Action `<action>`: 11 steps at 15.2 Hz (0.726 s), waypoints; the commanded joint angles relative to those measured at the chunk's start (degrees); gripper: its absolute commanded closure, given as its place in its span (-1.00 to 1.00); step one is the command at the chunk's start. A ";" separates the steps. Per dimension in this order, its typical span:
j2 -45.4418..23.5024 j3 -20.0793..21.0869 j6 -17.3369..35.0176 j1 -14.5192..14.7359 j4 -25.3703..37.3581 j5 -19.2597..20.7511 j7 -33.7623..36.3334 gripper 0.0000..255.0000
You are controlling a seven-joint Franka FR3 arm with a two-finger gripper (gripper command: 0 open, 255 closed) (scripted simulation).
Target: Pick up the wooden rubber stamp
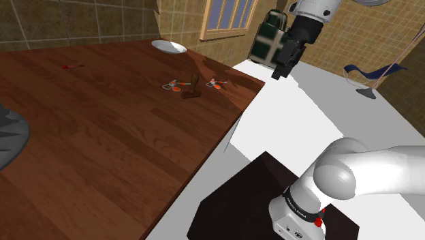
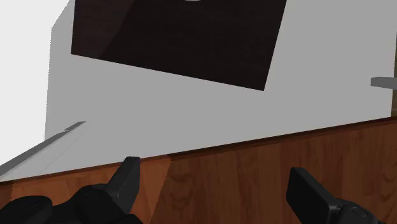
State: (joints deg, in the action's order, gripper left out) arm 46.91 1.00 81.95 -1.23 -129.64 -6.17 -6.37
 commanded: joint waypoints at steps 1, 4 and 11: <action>0.00 0.00 0.00 0.00 0.00 0.00 0.00 -1.00; -4.72 2.71 4.22 0.15 1.21 -1.13 2.78 -1.00; -17.25 8.65 12.79 0.05 6.76 -1.83 9.45 -1.00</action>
State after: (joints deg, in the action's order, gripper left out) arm 31.55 8.71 93.63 -1.17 -123.94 -7.96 1.89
